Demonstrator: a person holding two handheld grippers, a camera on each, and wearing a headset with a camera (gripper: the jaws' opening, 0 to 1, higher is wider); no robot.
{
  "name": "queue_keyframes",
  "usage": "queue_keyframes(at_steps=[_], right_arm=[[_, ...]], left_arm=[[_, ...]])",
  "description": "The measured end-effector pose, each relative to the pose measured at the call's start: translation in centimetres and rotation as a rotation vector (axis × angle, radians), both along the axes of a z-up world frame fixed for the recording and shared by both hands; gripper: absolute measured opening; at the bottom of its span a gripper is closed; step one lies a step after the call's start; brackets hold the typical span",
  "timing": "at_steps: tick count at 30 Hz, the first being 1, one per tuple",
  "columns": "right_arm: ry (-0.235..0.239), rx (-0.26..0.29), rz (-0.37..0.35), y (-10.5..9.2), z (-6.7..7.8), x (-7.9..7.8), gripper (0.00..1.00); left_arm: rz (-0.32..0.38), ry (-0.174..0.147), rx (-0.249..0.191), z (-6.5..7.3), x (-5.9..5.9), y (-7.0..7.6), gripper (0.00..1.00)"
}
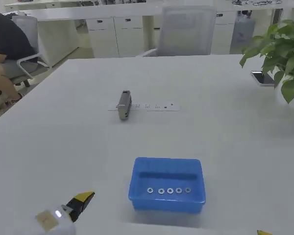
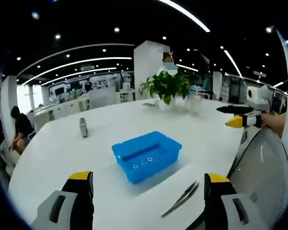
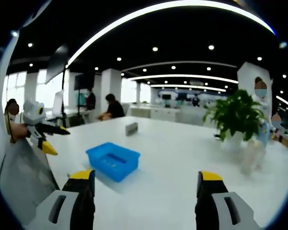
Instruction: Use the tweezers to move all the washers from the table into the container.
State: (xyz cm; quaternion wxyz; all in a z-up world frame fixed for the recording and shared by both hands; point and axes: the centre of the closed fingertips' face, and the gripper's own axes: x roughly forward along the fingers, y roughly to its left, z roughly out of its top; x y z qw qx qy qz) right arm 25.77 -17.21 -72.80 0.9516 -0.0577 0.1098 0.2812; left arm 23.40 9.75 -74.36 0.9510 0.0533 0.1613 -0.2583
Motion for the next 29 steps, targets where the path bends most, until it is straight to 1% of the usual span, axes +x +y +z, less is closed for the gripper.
queue_keyframes(at_steps=[3,4,5,6,9,10,11,12,13,15,16,18,19,21,23,24,25,27,29], right_arm=[[0.003,0.002,0.011,0.1,-0.1,0.0,0.87],[0.002,0.001,0.015,0.2,-0.1,0.0,0.87],[0.003,-0.005,0.023,0.3,-0.3,-0.1,0.88],[0.003,-0.009,0.027,0.4,-0.3,-0.1,0.88],[-0.001,-0.017,0.048,0.8,-0.4,-0.2,0.9],[0.01,-0.013,0.064,1.1,-0.6,-0.4,0.89],[0.022,-0.007,0.064,1.1,-0.7,-0.4,0.89],[0.02,-0.003,0.056,1.0,-0.6,-0.4,0.89],[0.014,-0.004,0.049,0.9,-0.5,-0.3,0.88],[0.002,-0.002,0.028,0.4,-0.2,-0.1,0.88],[0.002,0.013,0.02,0.3,-0.1,0.0,0.88],[0.008,0.021,0.017,0.3,-0.2,0.0,0.89],[0.01,0.016,0.02,0.4,-0.1,0.0,0.89],[0.014,0.007,0.028,0.7,-0.2,-0.1,0.89],[0.016,-0.003,0.032,0.8,-0.3,-0.1,0.89],[0.016,-0.001,0.032,0.8,-0.3,-0.2,0.89],[0.015,0.008,0.029,0.8,-0.2,-0.2,0.88],[0.012,0.022,0.016,0.5,0.0,-0.1,0.88],[0.017,0.024,0.002,0.3,-0.1,0.0,0.88]], left_arm=[[0.018,-0.086,0.001,1.3,0.4,0.1,0.99],[0.025,-0.107,-0.011,1.6,0.5,0.1,0.99],[0.032,-0.141,-0.034,2.3,0.7,0.1,0.99],[0.037,-0.155,-0.05,2.7,0.8,0.1,0.99],[0.078,-0.207,-0.139,4.1,0.8,0.9,0.99],[0.083,-0.216,-0.176,4.5,0.8,1.0,0.99],[0.095,-0.213,-0.229,4.9,0.8,1.2,0.99],[0.108,-0.222,-0.259,5.3,0.8,1.5,0.99],[0.124,-0.241,-0.279,5.6,0.9,1.8,0.99],[0.132,-0.239,-0.271,5.5,1.0,2.1,0.99],[0.142,-0.239,-0.26,5.4,1.1,2.2,0.99],[0.149,-0.236,-0.253,5.3,1.1,2.3,0.99],[0.151,-0.23,-0.255,5.3,1.1,2.3,0.99],[0.147,-0.227,-0.26,5.2,1.1,2.2,0.99],[0.145,-0.225,-0.25,5.1,1.1,2.1,0.99],[0.145,-0.217,-0.245,4.9,1.2,2.1,0.99],[0.147,-0.203,-0.243,4.8,1.1,2.1,0.99],[0.153,-0.221,-0.239,5.0,1.1,2.3,0.99],[0.158,-0.227,-0.255,5.2,1.1,2.4,0.99]])
